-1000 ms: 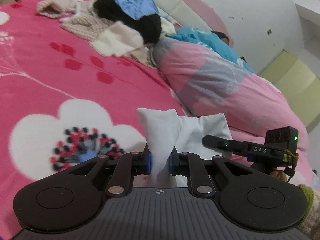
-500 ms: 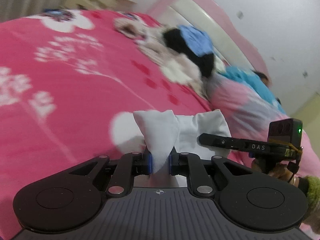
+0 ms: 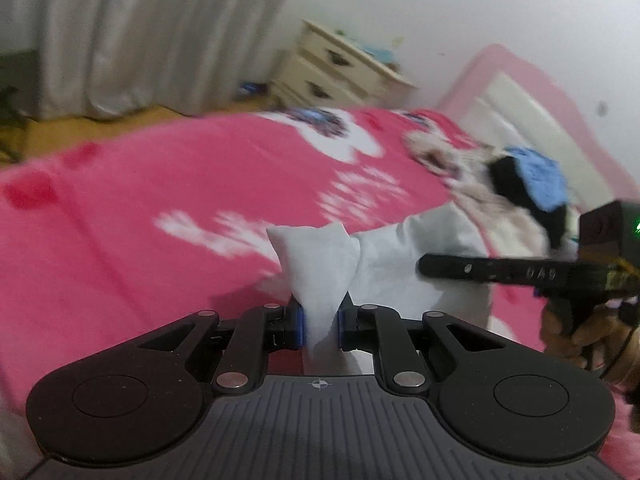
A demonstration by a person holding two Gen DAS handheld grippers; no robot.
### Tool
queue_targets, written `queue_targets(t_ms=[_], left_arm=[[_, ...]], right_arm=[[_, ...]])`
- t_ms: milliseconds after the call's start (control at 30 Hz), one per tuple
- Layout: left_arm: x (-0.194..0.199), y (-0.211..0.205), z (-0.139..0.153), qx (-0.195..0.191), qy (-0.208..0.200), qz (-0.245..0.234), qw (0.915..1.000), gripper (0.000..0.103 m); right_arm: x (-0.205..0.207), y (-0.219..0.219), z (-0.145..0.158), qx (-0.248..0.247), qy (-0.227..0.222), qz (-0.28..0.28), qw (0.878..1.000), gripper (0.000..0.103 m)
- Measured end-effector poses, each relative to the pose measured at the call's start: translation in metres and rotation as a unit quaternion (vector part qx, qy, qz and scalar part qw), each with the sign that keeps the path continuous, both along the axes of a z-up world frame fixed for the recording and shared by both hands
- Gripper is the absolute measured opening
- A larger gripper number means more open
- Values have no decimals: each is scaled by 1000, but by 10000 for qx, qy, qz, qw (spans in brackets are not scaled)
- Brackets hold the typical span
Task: Fold clothes
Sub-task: 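Lift the folded shirt with both grippers and carry it toward the clothes stack, then lower the shirt onto the bedspread and open both grippers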
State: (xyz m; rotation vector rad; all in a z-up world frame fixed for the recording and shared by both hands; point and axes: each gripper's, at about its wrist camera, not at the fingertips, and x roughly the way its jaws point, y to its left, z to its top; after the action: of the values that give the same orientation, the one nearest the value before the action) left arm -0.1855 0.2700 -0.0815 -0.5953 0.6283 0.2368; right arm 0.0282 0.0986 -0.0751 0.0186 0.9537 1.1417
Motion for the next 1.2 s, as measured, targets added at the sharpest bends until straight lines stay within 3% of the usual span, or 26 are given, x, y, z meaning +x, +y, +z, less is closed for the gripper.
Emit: queue_targets(t_ms=[233, 467, 733, 833, 867, 933, 967, 1033, 1200], left_arm=[[0, 29, -1, 523, 491, 1015, 9922, 13], [3, 47, 0, 917, 768, 2024, 9720, 13], [6, 72, 0, 1141, 647, 2967, 9459, 17], [9, 78, -11, 991, 1068, 3101, 9395, 28], [8, 77, -11, 1008, 1116, 3128, 9378, 37], [5, 74, -7, 1093, 1129, 3207, 9341, 45], [3, 73, -5, 1111, 1068, 3244, 9333, 49], [-1, 72, -1, 1069, 941, 3275, 9341, 52], [-8, 64, 8, 1195, 731, 3275, 9344, 54]], right_arm=[[15, 83, -12, -97, -75, 491, 9987, 8], [20, 132, -11, -30, -235, 744, 9969, 8], [24, 187, -10, 52, -419, 1026, 9938, 8], [34, 178, -10, 157, -312, 803, 9962, 15], [37, 174, -10, 194, -271, 720, 9968, 20], [44, 166, -9, 267, -189, 553, 9979, 24], [48, 163, -9, 304, -148, 470, 9983, 32], [54, 155, -9, 378, -67, 303, 9988, 42], [71, 136, -9, 562, 138, -115, 9983, 42]])
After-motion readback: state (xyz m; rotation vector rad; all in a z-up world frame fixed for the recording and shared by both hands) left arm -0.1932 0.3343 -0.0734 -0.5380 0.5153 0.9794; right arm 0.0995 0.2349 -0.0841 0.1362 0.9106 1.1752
